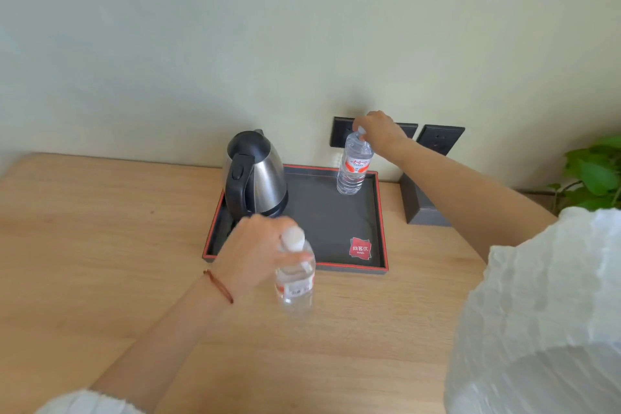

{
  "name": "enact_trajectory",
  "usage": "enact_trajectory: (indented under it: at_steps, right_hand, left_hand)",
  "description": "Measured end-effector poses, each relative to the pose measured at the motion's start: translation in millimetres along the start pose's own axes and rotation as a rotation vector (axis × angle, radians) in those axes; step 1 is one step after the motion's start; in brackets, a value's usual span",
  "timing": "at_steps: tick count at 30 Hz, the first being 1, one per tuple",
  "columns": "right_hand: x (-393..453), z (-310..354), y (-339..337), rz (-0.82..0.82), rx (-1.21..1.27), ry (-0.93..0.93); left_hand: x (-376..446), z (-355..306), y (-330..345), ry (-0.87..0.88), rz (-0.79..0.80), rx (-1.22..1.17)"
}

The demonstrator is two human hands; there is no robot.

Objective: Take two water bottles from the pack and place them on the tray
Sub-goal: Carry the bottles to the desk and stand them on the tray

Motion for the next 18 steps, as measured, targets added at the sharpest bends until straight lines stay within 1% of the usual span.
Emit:
enact_trajectory:
  at_steps: [3,5,11,16,18]
  right_hand:
    - [1,3,0,0.013,0.024,0.005]
    - [1,3,-1,0.023,0.042,0.017]
    - [0,-2,2,0.018,0.11,0.035]
    - [3,-3,2,0.001,0.095,0.031]
    - [4,-1,0,-0.011,0.088,0.014]
  left_hand:
    - [46,-11,-26,0.04,-0.103,-0.053]
    - [82,-14,-30,0.057,-0.118,-0.063]
    - [170,-32,-8,0.051,-0.068,0.049]
    - [204,-41,12,0.078,0.01,0.202]
    - [212,-42,17,0.092,0.035,0.224]
Point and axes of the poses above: each hand's wrist, its own x-axis towards the middle knuckle, its own y-axis out of the palm, z = x × y, the point moved 10 cm from there along x, towards the middle knuckle, and after that the axes turned 4 degrees about -y, right-handed, at the moved point
